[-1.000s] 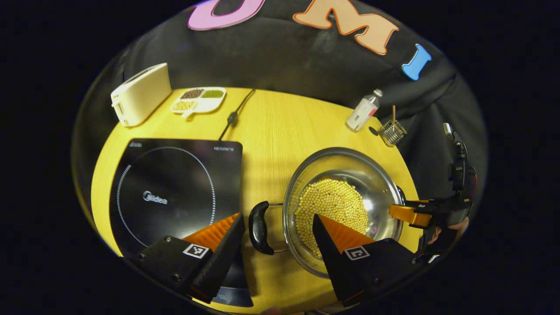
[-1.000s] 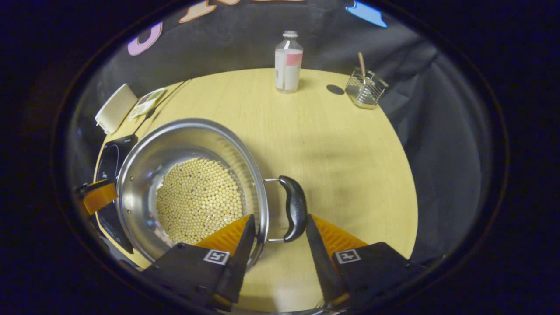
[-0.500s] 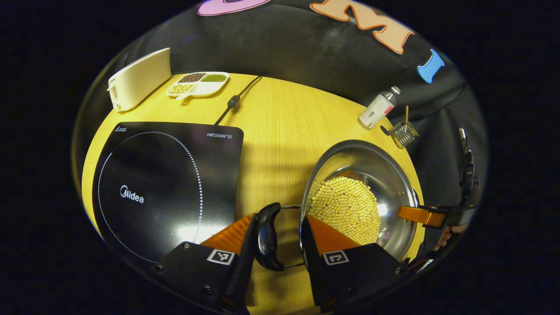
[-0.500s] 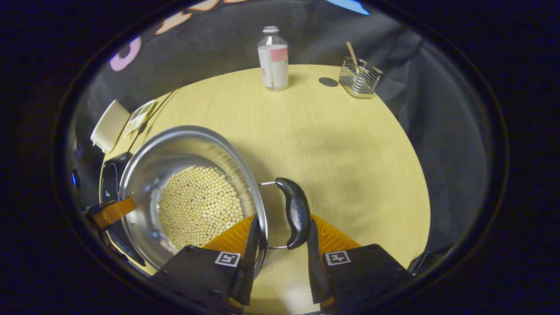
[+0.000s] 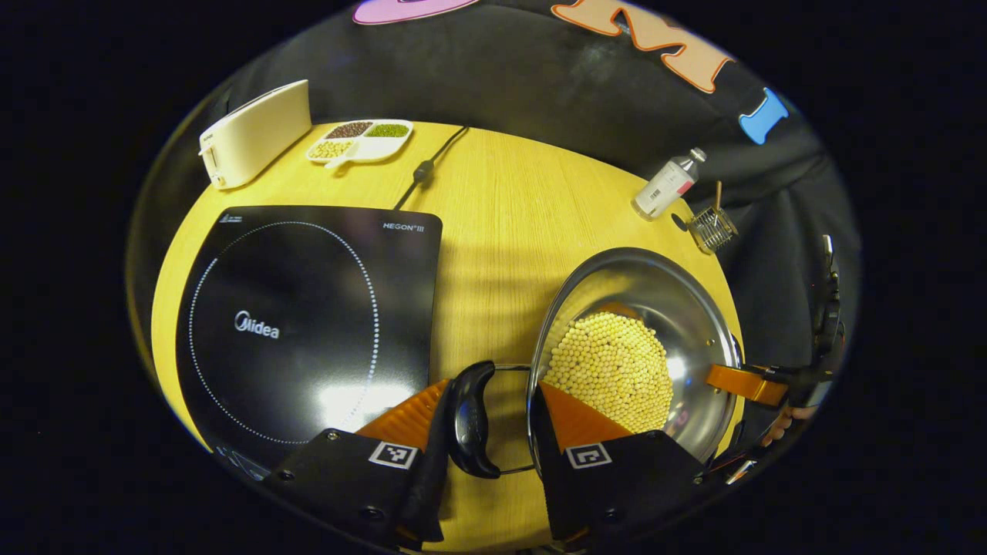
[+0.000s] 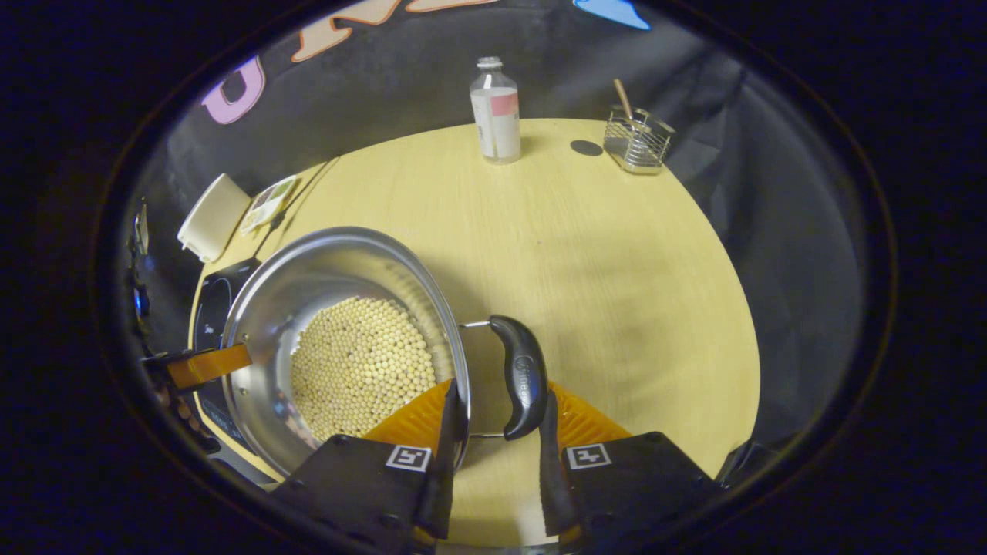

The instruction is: First push the handle of the pot to place it horizontally, then grasp the pot with both hands and set it on the induction cooktop.

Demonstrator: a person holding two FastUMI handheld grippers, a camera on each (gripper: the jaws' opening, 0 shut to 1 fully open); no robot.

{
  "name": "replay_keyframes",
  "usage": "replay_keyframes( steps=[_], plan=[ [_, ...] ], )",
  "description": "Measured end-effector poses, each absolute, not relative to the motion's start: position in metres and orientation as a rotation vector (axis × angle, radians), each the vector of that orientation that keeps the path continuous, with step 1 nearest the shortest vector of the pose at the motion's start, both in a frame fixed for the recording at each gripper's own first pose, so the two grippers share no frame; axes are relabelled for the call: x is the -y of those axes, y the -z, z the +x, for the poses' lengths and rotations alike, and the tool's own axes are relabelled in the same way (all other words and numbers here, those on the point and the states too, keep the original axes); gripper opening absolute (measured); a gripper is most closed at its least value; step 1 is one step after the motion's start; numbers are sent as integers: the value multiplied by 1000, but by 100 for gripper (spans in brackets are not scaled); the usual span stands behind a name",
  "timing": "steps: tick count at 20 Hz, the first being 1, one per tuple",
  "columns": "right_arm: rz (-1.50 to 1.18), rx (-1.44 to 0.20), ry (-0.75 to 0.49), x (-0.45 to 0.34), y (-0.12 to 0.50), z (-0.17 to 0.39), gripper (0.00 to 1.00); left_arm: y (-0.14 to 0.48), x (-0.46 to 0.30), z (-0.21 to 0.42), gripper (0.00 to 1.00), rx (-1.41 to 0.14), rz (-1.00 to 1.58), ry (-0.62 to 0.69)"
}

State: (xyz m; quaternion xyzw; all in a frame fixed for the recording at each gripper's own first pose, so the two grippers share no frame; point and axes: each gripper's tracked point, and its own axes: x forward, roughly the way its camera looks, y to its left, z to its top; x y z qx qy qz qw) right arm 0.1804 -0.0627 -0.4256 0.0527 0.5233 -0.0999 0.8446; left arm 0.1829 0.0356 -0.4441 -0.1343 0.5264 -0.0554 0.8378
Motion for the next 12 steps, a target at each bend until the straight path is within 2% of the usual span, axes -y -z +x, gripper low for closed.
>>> replay_keyframes(
  steps=[1, 3, 4, 5, 6, 7, 9, 10, 11, 12],
  plan=[
    [120, -1101, 201, 58, 421, 177, 44, 439, -36, 179, 55, -1106, -280, 107],
    [135, -1090, 170, 43, 413, 174, 44, 420, -42, 172, 58, -1090, -266, 87],
    [145, -1082, 151, 36, 410, 173, 44, 412, -47, 169, 56, -1081, -261, 71],
    [159, -1077, 134, 27, 407, 173, 49, 404, -53, 167, 58, -1072, -257, 52],
    [173, -1075, 115, 16, 405, 175, 44, 397, -60, 167, 56, -1061, -252, 33],
    [183, -1071, 93, 5, 404, 178, 49, 390, -70, 164, 58, -1050, -242, 15],
    [193, -1069, 49, -20, 404, 181, 49, 374, -95, 153, 55, -1042, -226, -23],
    [198, -1071, 32, -33, 407, 183, 43, 371, -110, 149, 55, -1044, -223, -41],
    [202, -1072, 20, -45, 408, 186, 43, 371, -125, 148, 58, -1042, -219, -54],
    [208, -1078, 12, -58, 409, 184, 43, 370, -139, 146, 55, -1046, -217, -63]
  ],
)
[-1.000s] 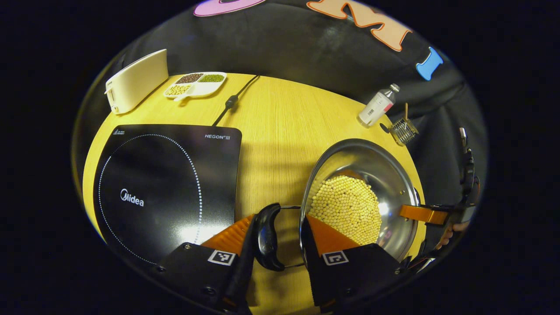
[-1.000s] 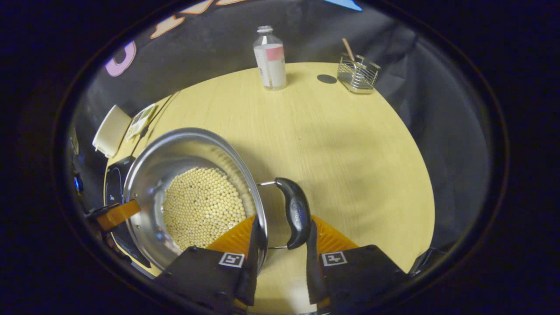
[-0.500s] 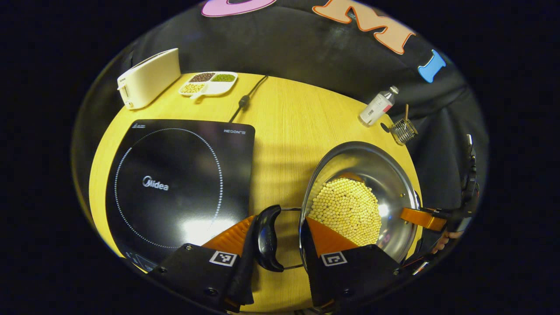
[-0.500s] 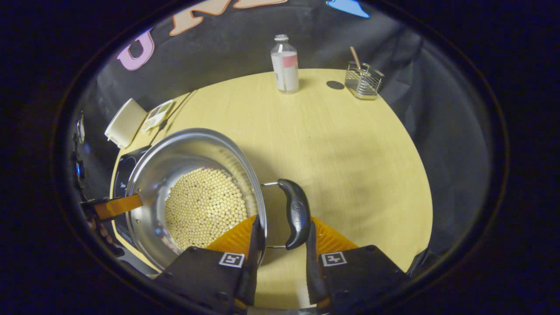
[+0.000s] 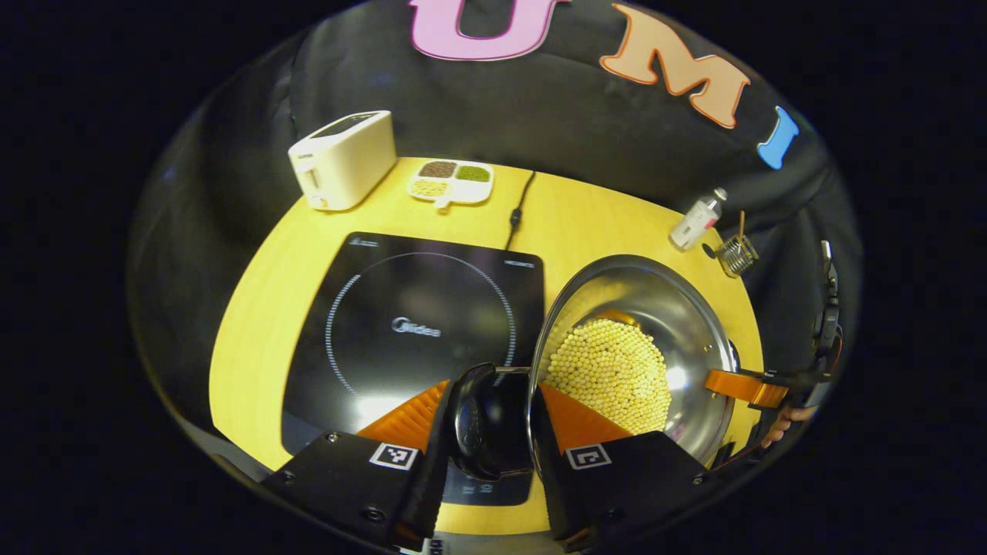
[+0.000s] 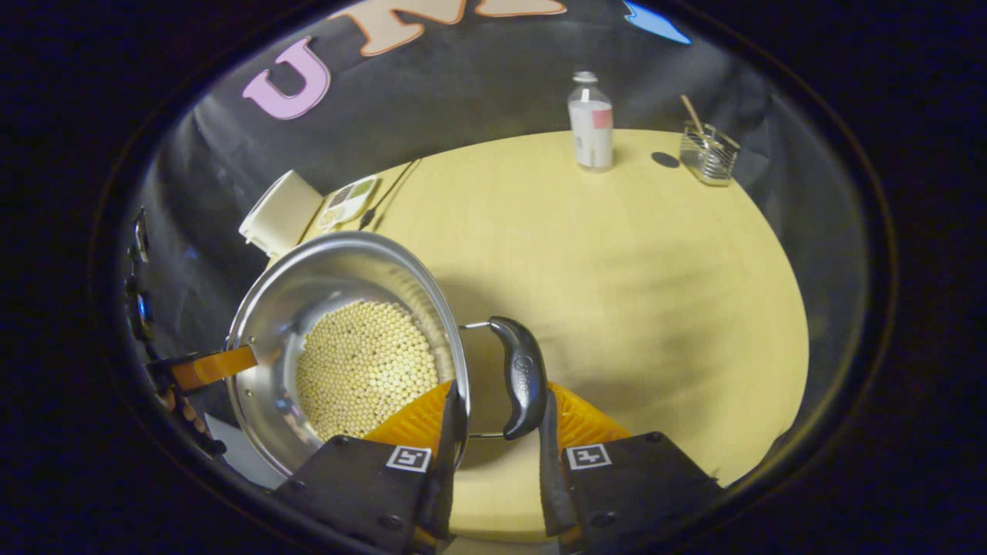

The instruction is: First push the handle of the pot to place it horizontally, then grasp the pot with both hands and set it on the induction cooktop.

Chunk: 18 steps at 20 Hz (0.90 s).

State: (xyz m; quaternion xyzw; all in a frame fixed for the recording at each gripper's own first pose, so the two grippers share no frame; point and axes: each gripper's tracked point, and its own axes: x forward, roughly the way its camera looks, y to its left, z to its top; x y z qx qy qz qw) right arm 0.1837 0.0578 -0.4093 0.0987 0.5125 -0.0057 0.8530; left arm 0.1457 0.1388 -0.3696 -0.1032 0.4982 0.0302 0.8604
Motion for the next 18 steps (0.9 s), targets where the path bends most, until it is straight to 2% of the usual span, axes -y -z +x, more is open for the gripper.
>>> replay_keyframes(
  steps=[4, 7, 8, 12, 16, 17, 18],
  plan=[
    [212, -1088, 30, -105, 411, 191, 43, 376, -186, 153, 58, -1050, -203, -32],
    [210, -1096, 93, -142, 413, 201, 43, 388, -226, 166, 53, -1065, -195, 6],
    [202, -1089, 108, -156, 413, 203, 49, 390, -237, 177, 57, -1046, -173, 34],
    [192, -1076, 206, -208, 410, 209, 49, 406, -292, 200, 55, -1041, -135, 104],
    [186, -1077, 245, -242, 413, 207, 48, 412, -324, 206, 57, -1024, -136, 136],
    [192, -1067, 261, -245, 413, 210, 44, 410, -326, 206, 56, -1015, -116, 152],
    [188, -1059, 269, -247, 413, 212, 49, 409, -328, 213, 56, -992, -105, 164]
  ],
)
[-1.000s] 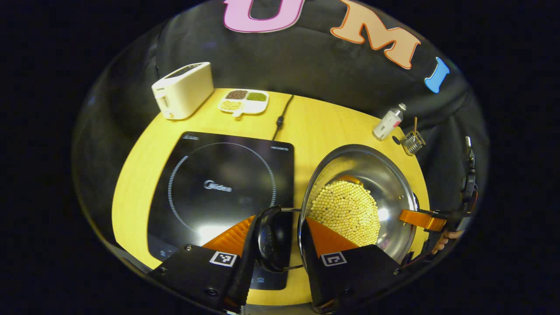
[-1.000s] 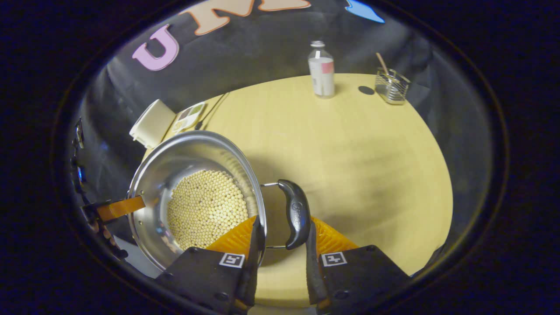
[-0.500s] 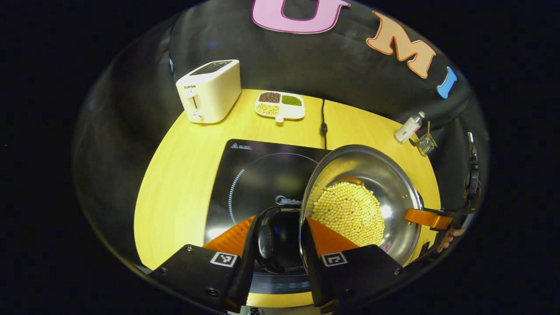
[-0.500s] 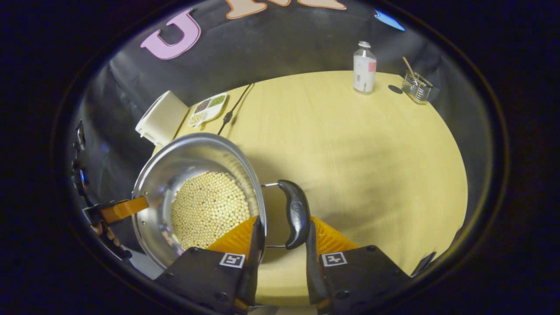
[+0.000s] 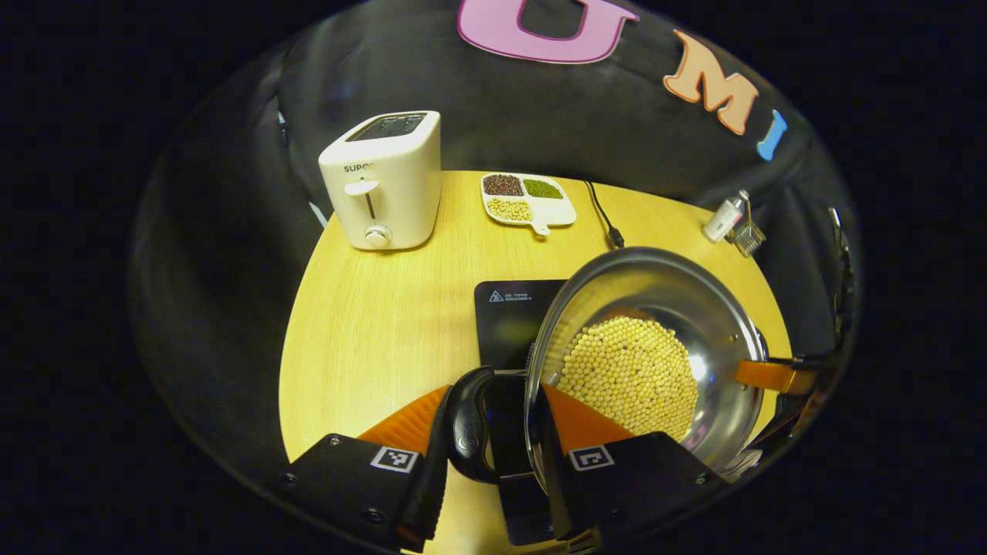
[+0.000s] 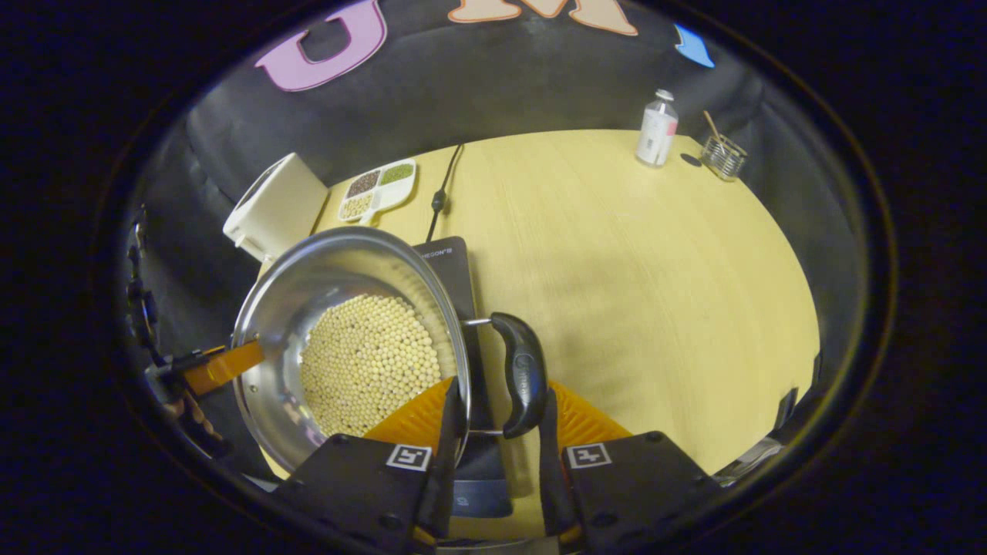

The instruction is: First push the handle of the pot to place it horizontally, then grasp the pot with both hands and set it on the induction cooktop.

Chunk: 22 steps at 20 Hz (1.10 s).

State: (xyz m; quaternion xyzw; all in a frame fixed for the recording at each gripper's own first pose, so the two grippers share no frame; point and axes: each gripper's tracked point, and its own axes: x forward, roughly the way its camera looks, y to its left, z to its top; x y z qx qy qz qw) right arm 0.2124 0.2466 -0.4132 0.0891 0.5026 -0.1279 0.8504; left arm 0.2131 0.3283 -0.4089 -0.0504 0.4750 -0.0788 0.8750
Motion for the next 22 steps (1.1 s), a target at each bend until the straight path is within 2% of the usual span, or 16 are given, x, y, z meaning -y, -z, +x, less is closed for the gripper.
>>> replay_keyframes(
  steps=[5, 6, 7, 10, 12, 13, 14, 15, 17, 19, 20, 21, 22],
  plan=[
    [223, -1043, 309, -240, 413, 220, 49, 410, -331, 221, 57, -984, -33, 204],
    [228, -1046, 305, -240, 412, 221, 44, 409, -332, 220, 58, -983, -37, 200],
    [229, -1044, 300, -240, 412, 222, 49, 409, -331, 221, 58, -983, -50, 191],
    [227, -1035, 286, -238, 413, 223, 45, 408, -331, 213, 64, -1002, -31, 172],
    [249, -1017, 269, -241, 407, 220, 51, 394, -334, 222, 71, -953, 34, 161],
    [261, -1007, 264, -239, 405, 220, 55, 387, -331, 226, 69, -918, 61, 161],
    [278, -992, 256, -238, 400, 219, 53, 380, -330, 229, 73, -896, 86, 156],
    [291, -983, 251, -238, 396, 215, 65, 373, -328, 228, 80, -885, 105, 147],
    [314, -943, 240, -233, 383, 212, 87, 360, -322, 225, 83, -864, 104, 133],
    [358, -883, 187, -235, 366, 213, 96, 339, -323, 222, 84, -807, 116, 98],
    [370, -847, 162, -233, 356, 213, 96, 323, -325, 220, 84, -762, 129, 71],
    [379, -813, 138, -230, 345, 209, 100, 306, -326, 217, 84, -708, 140, 40],
    [389, -782, 115, -225, 335, 206, 95, 288, -325, 213, 84, -656, 148, 13]
  ],
)
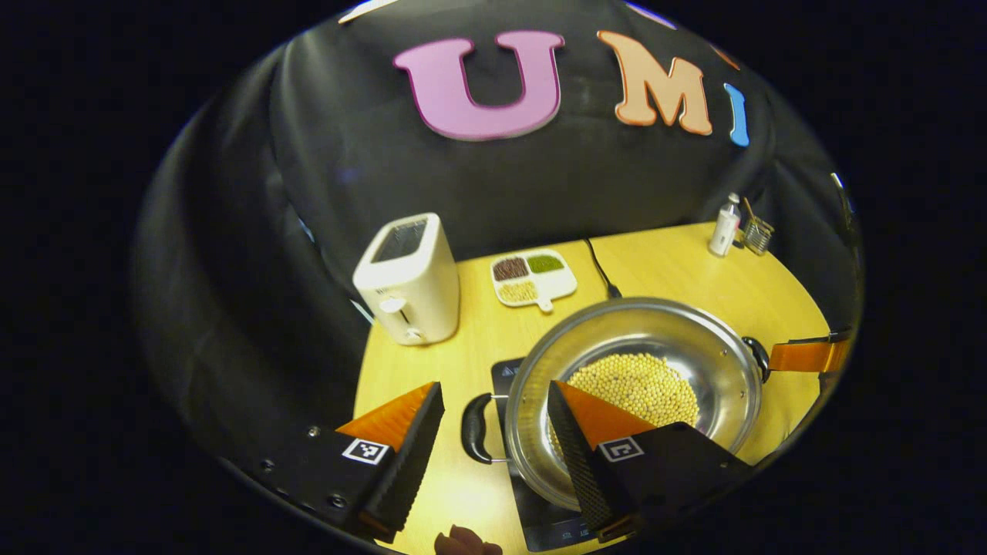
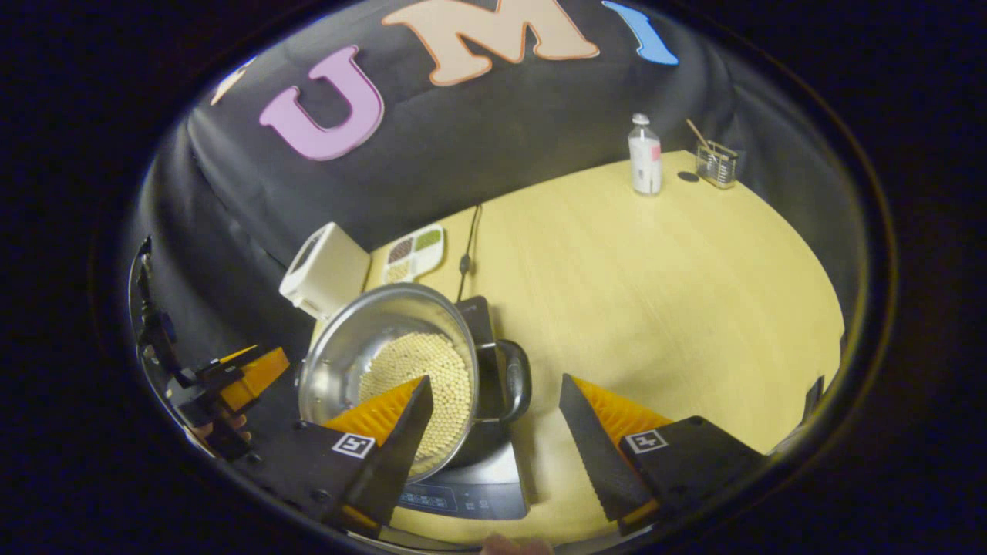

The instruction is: First push the handle of the pot to place it horizontally, then grasp the pot with both hands and set it on the induction cooktop.

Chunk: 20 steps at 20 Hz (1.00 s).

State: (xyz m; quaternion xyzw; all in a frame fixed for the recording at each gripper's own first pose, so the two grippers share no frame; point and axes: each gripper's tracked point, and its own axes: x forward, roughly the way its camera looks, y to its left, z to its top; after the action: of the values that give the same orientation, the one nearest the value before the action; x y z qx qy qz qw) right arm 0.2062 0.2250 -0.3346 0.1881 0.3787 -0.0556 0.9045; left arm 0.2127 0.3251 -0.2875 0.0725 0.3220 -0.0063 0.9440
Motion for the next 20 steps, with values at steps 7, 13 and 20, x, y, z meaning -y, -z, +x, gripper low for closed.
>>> replay_keyframes(
  steps=[7, 13, 20],
  plan=[
    [416, -615, 77, -134, 265, 145, 93, 187, -250, 148, 83, -445, 52, -90],
    [351, -533, 37, -82, 232, 89, 93, 139, -150, 94, 83, -385, -9, -53],
    [249, -233, 23, -64, 121, 76, 92, 59, -112, 80, 83, -234, -61, -23]
  ],
)
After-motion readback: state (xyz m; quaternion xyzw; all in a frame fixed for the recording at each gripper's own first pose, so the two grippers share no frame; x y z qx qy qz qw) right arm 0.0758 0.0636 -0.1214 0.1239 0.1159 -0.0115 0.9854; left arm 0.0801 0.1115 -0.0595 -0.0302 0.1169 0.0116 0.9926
